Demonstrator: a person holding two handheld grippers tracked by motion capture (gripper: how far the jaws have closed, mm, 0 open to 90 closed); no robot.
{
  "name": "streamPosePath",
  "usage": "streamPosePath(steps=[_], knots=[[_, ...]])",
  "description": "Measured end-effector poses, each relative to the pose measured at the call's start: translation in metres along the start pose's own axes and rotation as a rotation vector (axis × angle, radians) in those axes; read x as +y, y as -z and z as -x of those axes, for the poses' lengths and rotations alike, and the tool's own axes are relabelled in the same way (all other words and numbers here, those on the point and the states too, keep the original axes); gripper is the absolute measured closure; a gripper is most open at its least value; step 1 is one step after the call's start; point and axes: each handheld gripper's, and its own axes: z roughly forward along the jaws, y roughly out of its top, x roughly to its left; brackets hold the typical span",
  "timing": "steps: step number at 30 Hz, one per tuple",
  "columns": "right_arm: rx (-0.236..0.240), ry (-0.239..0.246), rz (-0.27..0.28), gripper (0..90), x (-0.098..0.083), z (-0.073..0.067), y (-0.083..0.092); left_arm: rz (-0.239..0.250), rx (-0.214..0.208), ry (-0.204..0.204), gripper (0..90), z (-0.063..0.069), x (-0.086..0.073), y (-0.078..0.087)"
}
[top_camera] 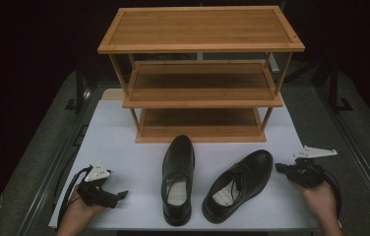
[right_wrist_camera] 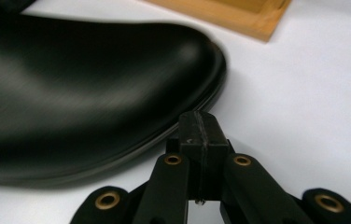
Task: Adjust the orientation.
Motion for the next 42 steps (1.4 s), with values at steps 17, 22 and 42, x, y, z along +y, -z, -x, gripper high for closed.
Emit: streamPosePath(steps=[17,22,42], knots=[[0.092,0.028,-0.022,89.6,-0.031,-0.034,0.004,0.001,0.000,0.000,0.0,0.000,0.000,0.000],[0.101,0.041,-0.038,89.6,-0.030,-0.037,-0.001,0.000,-0.001,0.000,0.0,0.000,0.000,0.000],[0.117,0.063,-0.046,89.7,-0.010,-0.036,-0.021,0.000,0.000,0.000,0.0,0.000,0.000,0.000]])
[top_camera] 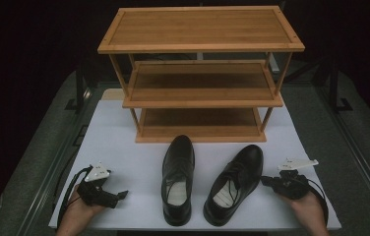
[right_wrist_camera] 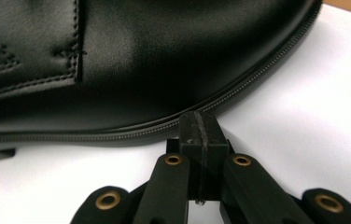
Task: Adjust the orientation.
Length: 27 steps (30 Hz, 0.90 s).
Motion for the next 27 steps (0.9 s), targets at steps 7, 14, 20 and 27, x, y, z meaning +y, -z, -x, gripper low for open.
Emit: streamPosePath(steps=[7,14,20,27], knots=[[0.015,0.029,-0.015,89.7,0.018,-0.001,-0.015,0.001,0.000,0.000,0.0,0.000,0.000,0.000],[0.028,0.058,-0.026,89.7,0.033,-0.004,-0.030,0.001,0.000,0.000,0.0,0.000,0.000,0.000],[0.037,0.071,-0.029,89.7,0.045,-0.008,-0.041,0.001,0.000,0.000,0.0,0.000,0.000,0.000],[0.042,0.080,-0.016,89.7,0.045,-0.014,-0.039,0.001,0.000,0.000,0.0,0.000,0.000,0.000]])
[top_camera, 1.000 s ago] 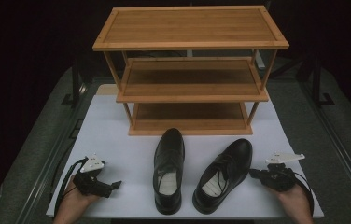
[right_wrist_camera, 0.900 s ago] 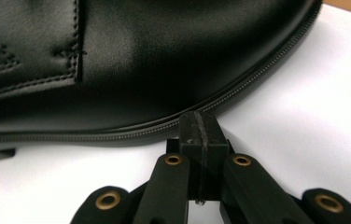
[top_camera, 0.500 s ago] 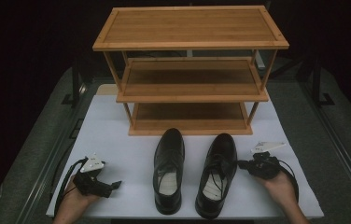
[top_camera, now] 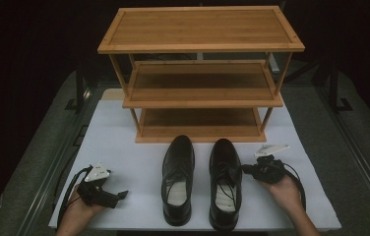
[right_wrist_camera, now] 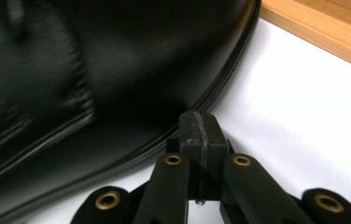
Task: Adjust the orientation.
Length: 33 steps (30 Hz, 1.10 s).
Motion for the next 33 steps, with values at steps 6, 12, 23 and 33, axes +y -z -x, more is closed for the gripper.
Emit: streamPosePath(steps=[6,12,23,33], knots=[[0.012,0.009,0.040,89.7,-0.017,-0.015,0.021,0.001,0.000,0.000,0.0,0.000,0.000,0.000],[0.053,0.009,0.046,89.7,-0.039,-0.038,0.032,0.000,0.001,0.000,0.0,0.000,0.000,0.000],[0.076,0.042,0.034,89.7,-0.037,-0.055,0.026,-0.001,0.000,0.000,0.0,0.000,0.000,0.000],[0.074,0.044,0.037,89.7,-0.032,-0.055,0.021,-0.001,0.001,0.001,0.0,0.000,0.000,0.000]])
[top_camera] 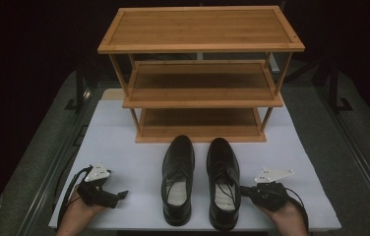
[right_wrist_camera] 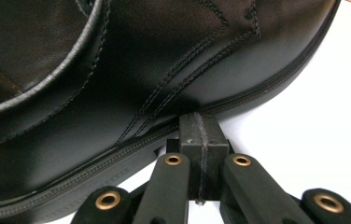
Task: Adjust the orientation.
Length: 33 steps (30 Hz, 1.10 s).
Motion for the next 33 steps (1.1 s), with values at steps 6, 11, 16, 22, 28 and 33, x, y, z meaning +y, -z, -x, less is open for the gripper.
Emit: streamPosePath(steps=[6,11,16,22,28,33], knots=[[0.005,0.015,-0.004,89.8,0.007,-0.002,-0.007,0.000,0.000,0.000,0.0,0.000,0.000,0.000],[0.007,0.028,-0.004,89.7,0.013,-0.003,-0.014,0.000,0.000,-0.001,0.0,0.000,0.000,0.000],[0.009,0.037,-0.001,89.8,0.017,-0.003,-0.018,-0.001,0.000,-0.001,0.0,0.000,0.000,0.000],[0.017,0.053,-0.001,89.8,0.018,-0.008,-0.020,-0.001,0.000,-0.001,0.0,0.000,0.000,0.000],[0.039,0.094,-0.010,89.8,0.024,-0.019,-0.028,-0.001,0.000,0.000,0.0,0.000,0.000,0.000],[0.048,0.085,-0.008,89.7,0.024,-0.017,-0.027,0.000,0.000,-0.001,0.0,0.000,0.000,0.000]])
